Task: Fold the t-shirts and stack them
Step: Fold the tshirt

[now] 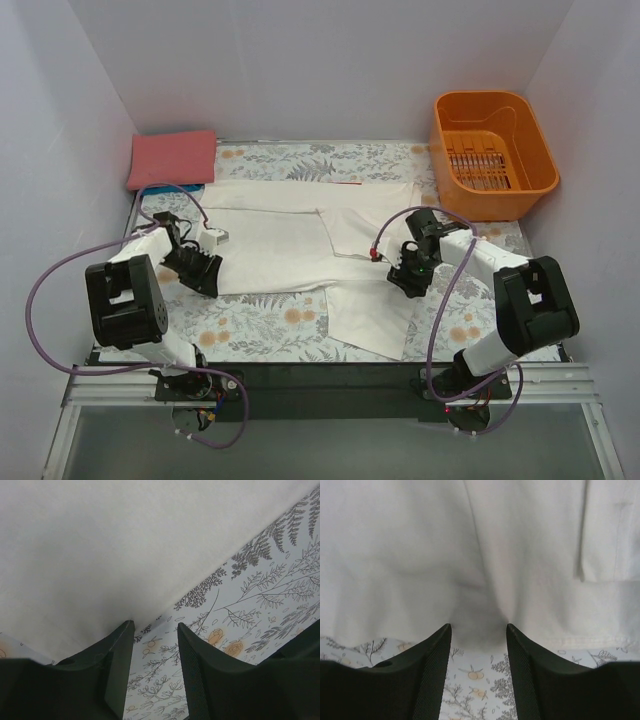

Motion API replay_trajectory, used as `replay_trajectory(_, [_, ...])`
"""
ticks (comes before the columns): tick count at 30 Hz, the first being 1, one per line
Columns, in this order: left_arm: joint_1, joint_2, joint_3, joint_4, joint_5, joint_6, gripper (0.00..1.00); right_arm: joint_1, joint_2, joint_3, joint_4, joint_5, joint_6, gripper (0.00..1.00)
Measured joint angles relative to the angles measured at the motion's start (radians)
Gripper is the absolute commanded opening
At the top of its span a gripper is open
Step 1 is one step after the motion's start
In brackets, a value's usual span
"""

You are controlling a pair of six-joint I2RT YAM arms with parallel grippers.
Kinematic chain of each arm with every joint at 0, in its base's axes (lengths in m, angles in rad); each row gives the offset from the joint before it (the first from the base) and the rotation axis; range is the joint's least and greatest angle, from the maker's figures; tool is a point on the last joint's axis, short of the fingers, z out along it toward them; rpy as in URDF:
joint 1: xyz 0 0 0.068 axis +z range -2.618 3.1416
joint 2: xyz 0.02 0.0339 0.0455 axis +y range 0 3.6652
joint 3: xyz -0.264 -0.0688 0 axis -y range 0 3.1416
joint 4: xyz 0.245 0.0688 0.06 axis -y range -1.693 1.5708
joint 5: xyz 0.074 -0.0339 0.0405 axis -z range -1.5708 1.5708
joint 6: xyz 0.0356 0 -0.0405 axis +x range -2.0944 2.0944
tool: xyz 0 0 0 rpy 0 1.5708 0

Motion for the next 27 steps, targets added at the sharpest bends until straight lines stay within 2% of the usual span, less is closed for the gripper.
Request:
replay_trajectory(4, [0.002,-0.037,0.001,-0.035,0.002,0.036,0.41,-0.008,-0.050,-0.003,-0.077,-0.019,-0.028,0.68])
replay_trajectory(11, [0.002,-0.113,0.037,-0.090,0.017,0.103,0.42,0.089,-0.137,-0.017,-0.154,-0.059,-0.074,0.66])
replay_trajectory(21, [0.002,-0.113,0.041,-0.082,0.023,0.110,0.45,0.246,-0.138,-0.070,-0.201,-0.089,-0.033,0.66])
replay_trajectory(24, [0.003,-0.113,0.041,-0.068,0.023,0.114,0.45,0.253,-0.122,-0.088,-0.188,-0.077,-0.014,0.59])
replay_trajectory(27, [0.009,-0.113,0.041,-0.061,0.027,0.132,0.44,0.255,-0.107,-0.098,-0.160,-0.055,0.004,0.39])
